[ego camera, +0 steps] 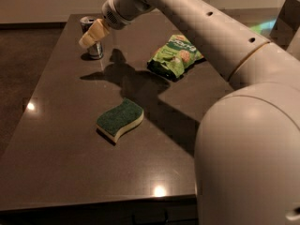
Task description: Move redbull can near sponge
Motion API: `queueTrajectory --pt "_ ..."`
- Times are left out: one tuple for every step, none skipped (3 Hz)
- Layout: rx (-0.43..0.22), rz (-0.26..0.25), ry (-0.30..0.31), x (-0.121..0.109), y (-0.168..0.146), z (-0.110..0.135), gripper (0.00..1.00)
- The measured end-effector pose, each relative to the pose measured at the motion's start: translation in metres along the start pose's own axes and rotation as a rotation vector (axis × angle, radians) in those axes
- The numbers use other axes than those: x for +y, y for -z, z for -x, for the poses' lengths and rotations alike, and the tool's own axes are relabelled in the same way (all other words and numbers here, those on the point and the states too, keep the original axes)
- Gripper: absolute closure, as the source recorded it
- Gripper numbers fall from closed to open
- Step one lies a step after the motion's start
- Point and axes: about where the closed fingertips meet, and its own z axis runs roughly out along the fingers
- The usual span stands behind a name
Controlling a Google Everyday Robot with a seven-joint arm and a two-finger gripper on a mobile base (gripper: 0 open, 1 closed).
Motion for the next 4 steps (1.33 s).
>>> queueTrajectory --pt "0.023 -0.007 -0.024 -0.008 -0.026 0.008 0.0" --pt "0.026 -0.005 -0.033 -0.011 -0.033 0.009 0.0" --pt "0.005 0.014 -0.021 -0.008 -0.039 0.017 0.0" --pt "-0.008 0.024 -0.011 -0.006 -0.043 0.024 0.0"
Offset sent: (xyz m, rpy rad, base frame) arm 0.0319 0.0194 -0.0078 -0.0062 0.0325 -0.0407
